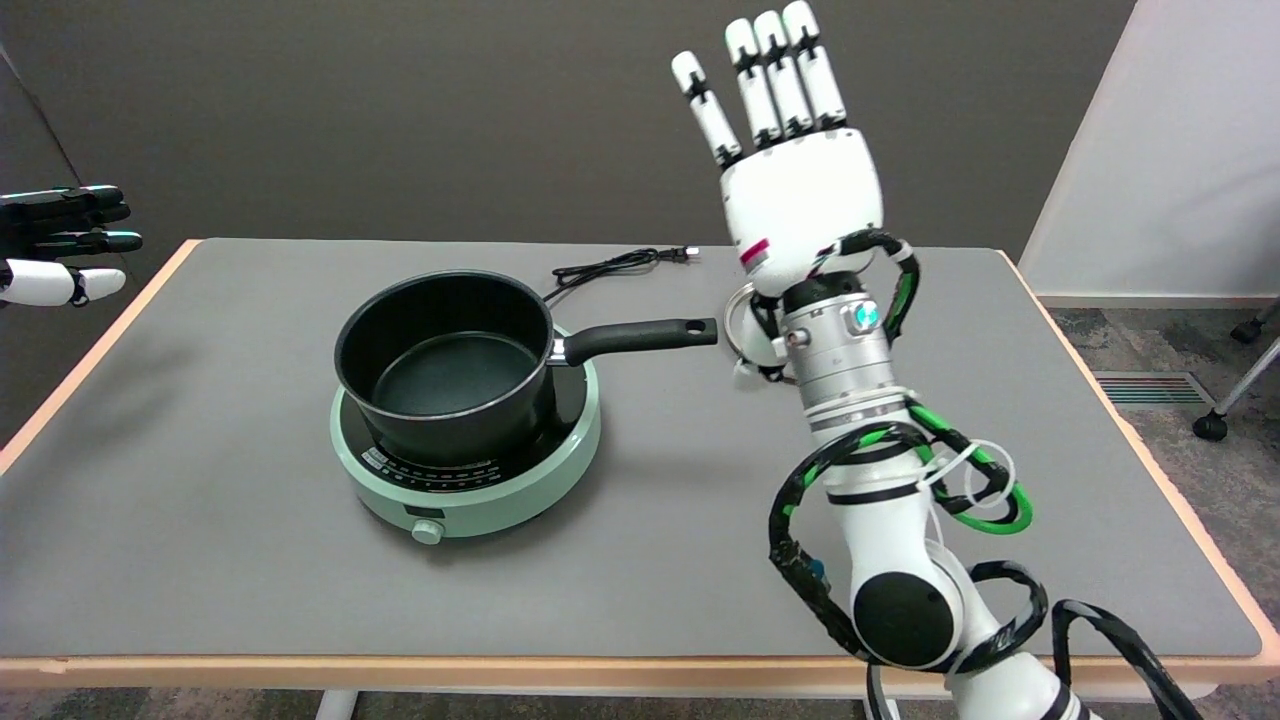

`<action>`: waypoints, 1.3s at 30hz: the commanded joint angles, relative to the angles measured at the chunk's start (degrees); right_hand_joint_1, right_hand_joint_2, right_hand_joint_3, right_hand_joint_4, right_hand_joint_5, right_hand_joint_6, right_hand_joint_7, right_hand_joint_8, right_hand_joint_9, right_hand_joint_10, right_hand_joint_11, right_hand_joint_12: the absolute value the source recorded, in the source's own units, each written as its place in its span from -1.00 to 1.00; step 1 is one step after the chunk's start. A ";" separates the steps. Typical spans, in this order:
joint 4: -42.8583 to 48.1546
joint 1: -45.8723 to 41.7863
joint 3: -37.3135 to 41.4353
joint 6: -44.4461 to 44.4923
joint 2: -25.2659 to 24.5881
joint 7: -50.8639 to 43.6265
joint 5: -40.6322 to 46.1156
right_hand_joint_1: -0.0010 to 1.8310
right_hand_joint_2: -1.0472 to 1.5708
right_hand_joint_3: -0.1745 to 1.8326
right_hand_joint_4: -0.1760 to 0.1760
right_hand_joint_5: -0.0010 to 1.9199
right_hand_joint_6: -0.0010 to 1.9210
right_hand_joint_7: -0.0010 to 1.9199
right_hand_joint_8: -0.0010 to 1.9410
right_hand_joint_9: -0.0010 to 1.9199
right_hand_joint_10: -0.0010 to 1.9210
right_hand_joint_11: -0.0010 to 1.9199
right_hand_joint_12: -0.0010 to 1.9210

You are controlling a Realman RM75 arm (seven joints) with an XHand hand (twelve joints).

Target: Pick up the soup pot.

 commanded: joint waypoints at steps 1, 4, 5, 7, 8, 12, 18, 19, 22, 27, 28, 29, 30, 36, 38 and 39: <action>-1.26 -0.06 -9.70 2.21 -2.82 -8.62 16.16 0.21 -0.78 -0.19 1.00 -0.98 -0.98 -0.98 -0.98 -0.98 -0.98 -0.98 -0.98; -2.15 0.10 -10.97 1.89 -5.64 -14.07 18.95 0.24 -0.78 -0.15 1.00 -0.96 -0.96 -0.96 -0.96 -0.96 -0.96 -0.96 -0.96; -2.41 0.10 -11.07 1.81 -6.26 -15.16 19.36 0.24 -0.78 -0.07 1.00 -0.96 -0.96 -0.96 -0.96 -0.96 -0.96 -0.96 -0.96; -3.68 0.10 -11.52 1.64 -8.74 -18.10 20.54 0.26 -0.78 -0.04 1.00 -0.95 -0.95 -0.95 -0.95 -0.95 -0.95 -0.95 -0.95; -4.04 0.10 -11.53 1.45 -9.12 -18.61 20.89 0.26 -0.78 -0.02 1.00 -0.95 -0.95 -0.95 -0.95 -0.95 -0.95 -0.95 -0.95; -6.16 0.18 -12.12 -1.61 -12.34 -21.66 24.69 0.28 -0.76 0.01 0.98 -0.95 -0.95 -0.95 -0.95 -0.95 -0.95 -0.95 -0.95; -8.22 3.40 -14.90 -7.16 -13.44 -27.14 31.20 0.27 -0.76 0.07 1.00 -0.96 -0.96 -0.96 -0.96 -0.96 -0.96 -0.96 -0.96; -8.48 3.99 -15.14 -7.58 -13.51 -27.74 32.05 0.27 -0.76 0.08 0.99 -0.96 -0.96 -0.96 -0.96 -0.96 -0.96 -0.96 -0.96; -9.58 6.62 -15.77 -9.42 -13.42 -30.55 36.19 0.27 -0.76 0.16 1.00 -0.96 -0.96 -0.96 -0.96 -0.96 -0.96 -0.96 -0.96; -10.06 10.10 -16.97 -14.19 -13.03 -36.81 40.59 0.27 -0.77 0.23 1.00 -0.97 -0.97 -0.97 -0.97 -0.97 -0.97 -0.97 -0.97; -10.24 10.35 -17.04 -14.54 -13.04 -37.29 40.75 0.27 -0.77 0.23 1.00 -0.97 -0.97 -0.97 -0.97 -0.97 -0.97 -0.97 -0.97; -10.65 10.85 -17.13 -15.16 -13.21 -37.92 40.90 0.27 -0.78 0.25 1.00 -0.97 -0.97 -0.97 -0.97 -0.97 -0.97 -0.97 -0.97; -11.20 11.46 -17.28 -15.61 -13.45 -38.28 40.98 0.26 -0.78 0.27 1.00 -0.97 -0.97 -0.97 -0.97 -0.97 -0.97 -0.97 -0.97; -15.98 15.46 -17.38 -18.04 -15.36 -38.46 43.56 0.26 -0.77 0.27 1.00 -0.98 -0.98 -0.98 -0.98 -0.98 -0.98 -0.98 -0.98; -17.13 16.44 -17.86 -20.04 -15.61 -39.00 44.27 0.26 -0.77 0.28 1.00 -0.98 -0.98 -0.98 -0.98 -0.98 -0.98 -0.98 -0.98; -17.74 16.90 -18.17 -21.41 -15.84 -39.00 44.51 0.26 -0.77 0.29 1.00 -0.98 -0.98 -0.98 -0.98 -0.98 -0.98 -0.98 -0.98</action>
